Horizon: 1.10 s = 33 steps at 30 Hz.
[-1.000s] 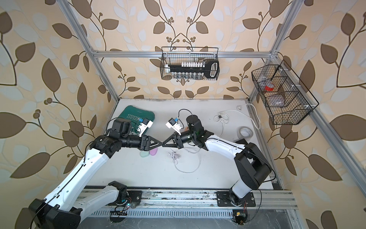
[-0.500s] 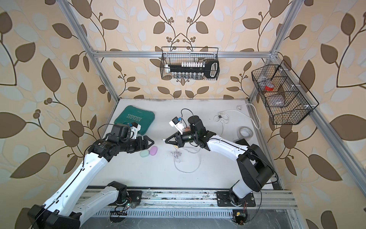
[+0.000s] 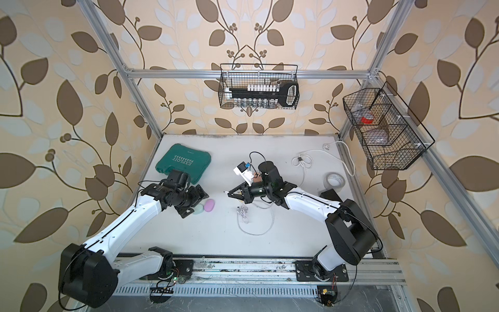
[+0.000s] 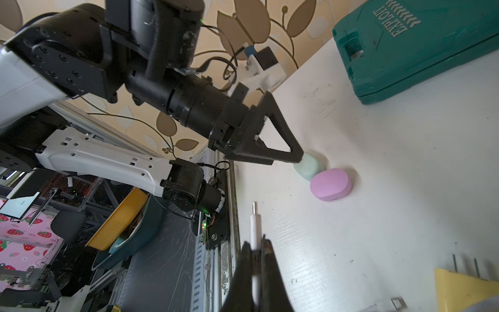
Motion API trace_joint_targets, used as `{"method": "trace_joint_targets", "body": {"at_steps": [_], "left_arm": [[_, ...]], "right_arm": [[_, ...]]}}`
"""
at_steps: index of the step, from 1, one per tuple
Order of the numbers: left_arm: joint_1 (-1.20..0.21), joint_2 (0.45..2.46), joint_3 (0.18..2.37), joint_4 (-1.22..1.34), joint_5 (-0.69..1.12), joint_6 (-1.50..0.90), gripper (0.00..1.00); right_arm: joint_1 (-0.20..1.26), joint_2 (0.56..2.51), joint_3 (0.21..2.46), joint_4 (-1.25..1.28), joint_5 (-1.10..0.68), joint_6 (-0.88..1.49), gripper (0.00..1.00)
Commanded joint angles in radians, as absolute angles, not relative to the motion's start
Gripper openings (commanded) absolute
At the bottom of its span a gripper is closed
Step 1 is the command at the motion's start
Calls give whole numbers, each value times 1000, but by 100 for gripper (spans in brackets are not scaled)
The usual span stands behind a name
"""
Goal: Charge the bluetooth headset
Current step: Pick up the bluetooth headset from the center of the board.
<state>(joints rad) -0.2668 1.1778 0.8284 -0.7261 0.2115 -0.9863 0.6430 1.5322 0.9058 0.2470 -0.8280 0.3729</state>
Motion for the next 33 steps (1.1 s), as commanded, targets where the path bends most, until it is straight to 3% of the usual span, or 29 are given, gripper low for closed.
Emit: {"method": "trace_joint_targets", "body": {"at_steps": [1,33], "left_arm": [[-258,1212,849,-690,221,-1128,91],[-293,1477,966,-767,130,-1258,88]], "right_arm": [[638,1510,881,284,-815,379,0],[681,1502,844,248,-724,316,0]]}}
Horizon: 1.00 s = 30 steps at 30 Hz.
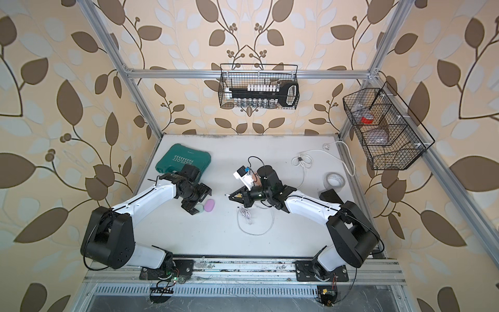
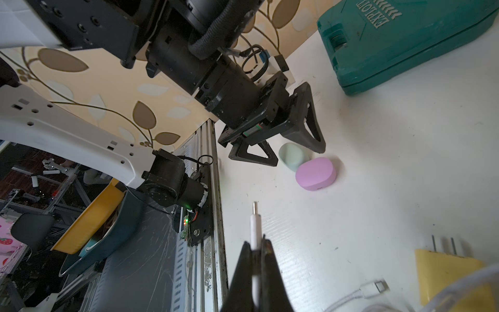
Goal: Charge the bluetooth headset
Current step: Pick up the bluetooth headset from the center of the board.
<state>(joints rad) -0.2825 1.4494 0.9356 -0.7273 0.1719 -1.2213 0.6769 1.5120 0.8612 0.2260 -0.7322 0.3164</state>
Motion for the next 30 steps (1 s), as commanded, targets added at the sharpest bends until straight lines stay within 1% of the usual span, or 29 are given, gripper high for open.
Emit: {"method": "trace_joint_targets", "body": {"at_steps": [1,8,21,23,25,30], "left_arm": [[-294,1488,970,-772,128,-1267,87],[-322,1558,993,-769,120,-1299,87],[-325,1640,999,-727,105,-1321,87],[-325,1652,1000,-724,104,-1325,87],[-325,1661,1000,-716,108,-1328,83],[-328,1681,1001,-714,111,-1344,85]], "right_arm": [[681,1503,845,249,-723,316,0],[681,1507,848,255,-725,316,0],[681,1505,836,273,-727,319,0],[680,1503,832,275,-726,319,0],[681,1503,830,276,-724,319,0],[681,1505,825,281,-726,319,0]]}}
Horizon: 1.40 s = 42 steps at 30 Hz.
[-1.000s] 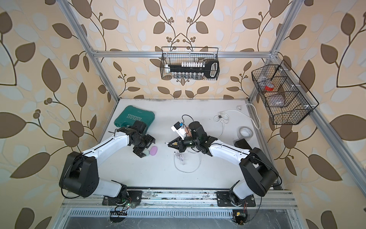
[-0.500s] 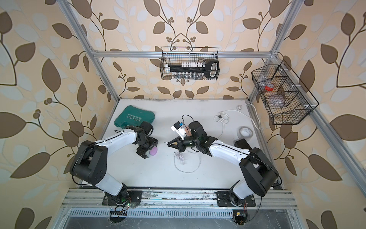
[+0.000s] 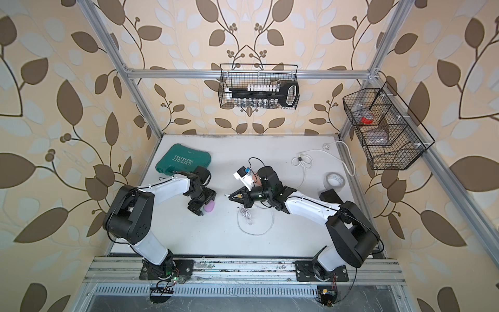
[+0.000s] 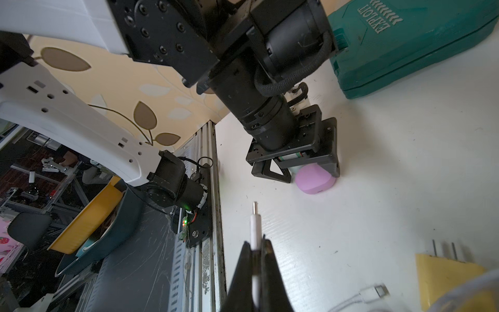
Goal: Charge the bluetooth headset
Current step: Pick up the bluetooth headset from the center of the board.
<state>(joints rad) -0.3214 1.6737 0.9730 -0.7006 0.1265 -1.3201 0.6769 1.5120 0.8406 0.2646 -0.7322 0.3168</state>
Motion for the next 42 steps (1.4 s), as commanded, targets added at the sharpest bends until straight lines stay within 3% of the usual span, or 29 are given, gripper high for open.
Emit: {"method": "trace_joint_targets", "body": {"at_steps": [1,15,30,34,37,42], "left_arm": [[-330,1681,1002,-716,109,-1351,85],[-363,1670,1003,-747,56,-1502,84],[-406,1696,1026,-755,30,-1584,78],[-407,1694,1020,-752,24,-1585,70],[-407,1694,1013,-741,27,-1581,58],[-407,1673,1012,-732,24,-1556,50]], "right_arm": [[681,1504,825,282,-726,319,0],[680,1501,806,314,-732,324,0],[666,1492,798,332,-748,330,0],[662,1483,791,334,-747,329,0],[660,1482,789,334,-747,329,0],[660,1479,787,328,-738,331,0]]}}
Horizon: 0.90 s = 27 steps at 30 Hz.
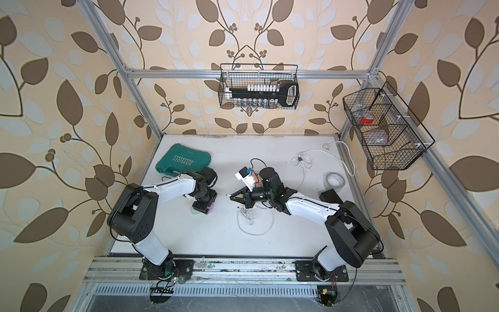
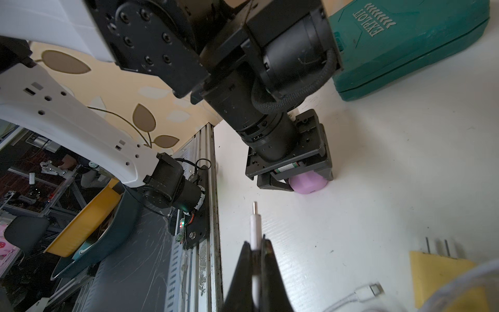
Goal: Charge the bluetooth headset
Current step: Pick up the bluetooth headset from the center of the board.
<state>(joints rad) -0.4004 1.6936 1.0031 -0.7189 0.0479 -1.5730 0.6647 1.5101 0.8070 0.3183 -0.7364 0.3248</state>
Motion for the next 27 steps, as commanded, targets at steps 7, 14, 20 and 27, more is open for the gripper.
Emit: {"method": "trace_joint_targets", "body": {"at_steps": [7,14,20,27], "left_arm": [[-405,1568,1020,-724,19,-1479,44],[-399,1385,1025,-701,60,-1384,43],[-387,1276,1028,-682,125,-1322,42],[-376,1192,999,-621,231,-1309,40]], "right_arm": [[662,1474,794,296,-711,340,0],[704,1480,845,209,-647,339,0],[756,1493,888,181,-577,372,0],[804,1490,933,157,-473,398,0]]}}
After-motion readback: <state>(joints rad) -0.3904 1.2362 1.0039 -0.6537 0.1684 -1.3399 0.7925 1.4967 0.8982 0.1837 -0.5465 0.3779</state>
